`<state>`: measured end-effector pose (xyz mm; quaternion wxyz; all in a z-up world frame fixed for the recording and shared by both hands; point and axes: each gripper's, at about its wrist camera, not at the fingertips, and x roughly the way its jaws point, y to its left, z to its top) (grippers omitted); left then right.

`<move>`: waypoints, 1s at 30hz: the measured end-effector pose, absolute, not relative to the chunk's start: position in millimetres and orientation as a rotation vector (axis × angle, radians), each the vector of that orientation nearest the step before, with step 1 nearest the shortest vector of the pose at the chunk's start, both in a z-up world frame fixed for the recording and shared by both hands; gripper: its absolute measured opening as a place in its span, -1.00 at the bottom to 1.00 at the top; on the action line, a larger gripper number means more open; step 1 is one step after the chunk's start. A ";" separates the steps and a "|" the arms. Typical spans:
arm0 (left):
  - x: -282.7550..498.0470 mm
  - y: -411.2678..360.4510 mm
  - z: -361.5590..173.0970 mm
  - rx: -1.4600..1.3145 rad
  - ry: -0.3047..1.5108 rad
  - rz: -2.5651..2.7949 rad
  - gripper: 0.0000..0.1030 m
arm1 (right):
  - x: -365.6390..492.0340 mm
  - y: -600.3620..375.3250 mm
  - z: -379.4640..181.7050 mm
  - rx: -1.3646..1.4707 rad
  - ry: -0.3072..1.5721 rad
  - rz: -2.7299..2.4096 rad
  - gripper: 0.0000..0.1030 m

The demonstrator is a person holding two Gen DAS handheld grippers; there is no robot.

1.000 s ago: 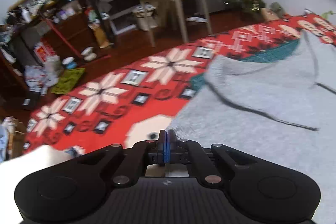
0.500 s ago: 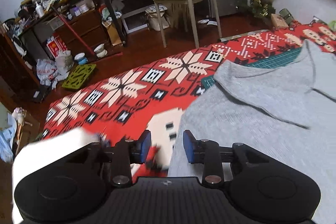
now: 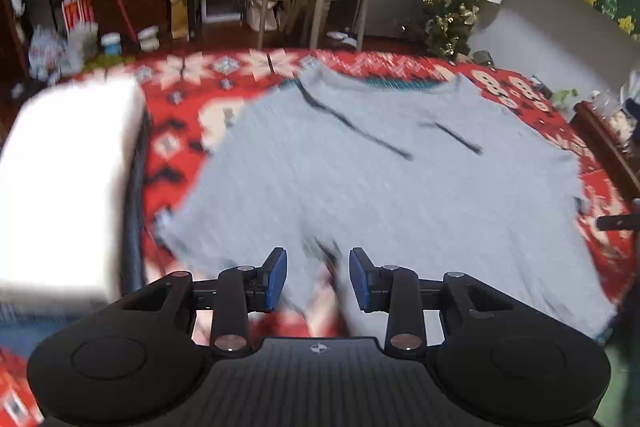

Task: Fold clothes

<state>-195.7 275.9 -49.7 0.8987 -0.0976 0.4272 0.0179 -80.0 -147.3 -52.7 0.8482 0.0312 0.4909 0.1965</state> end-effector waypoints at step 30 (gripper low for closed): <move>-255.0 247.5 -52.9 -0.234 0.879 0.097 -0.36 | -113.8 -123.8 -74.2 0.007 0.875 0.408 -0.77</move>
